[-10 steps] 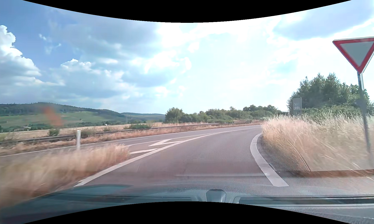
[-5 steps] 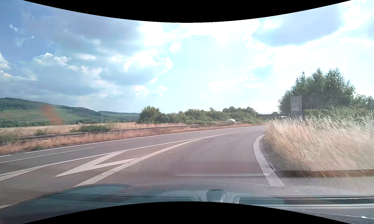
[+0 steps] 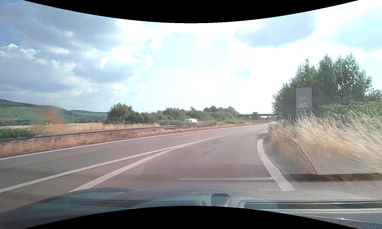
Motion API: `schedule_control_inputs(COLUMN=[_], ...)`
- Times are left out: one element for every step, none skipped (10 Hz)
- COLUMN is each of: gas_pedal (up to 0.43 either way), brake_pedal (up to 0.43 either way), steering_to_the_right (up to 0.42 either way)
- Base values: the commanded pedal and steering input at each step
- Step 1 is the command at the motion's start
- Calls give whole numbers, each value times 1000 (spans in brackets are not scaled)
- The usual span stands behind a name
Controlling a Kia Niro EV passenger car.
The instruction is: Follow the waypoints while adhering to traffic rules and regulations
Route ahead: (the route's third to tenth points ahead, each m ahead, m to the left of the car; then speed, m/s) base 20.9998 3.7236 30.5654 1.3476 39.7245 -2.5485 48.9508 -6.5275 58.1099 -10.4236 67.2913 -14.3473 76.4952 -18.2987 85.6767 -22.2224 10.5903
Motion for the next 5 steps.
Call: schedule_control_inputs(gas_pedal=[150, 157, 157, 169, 169], brake_pedal=[0, 0, 0, 0, 0], steering_to_the_right=[112, 111, 110, 105, 105])
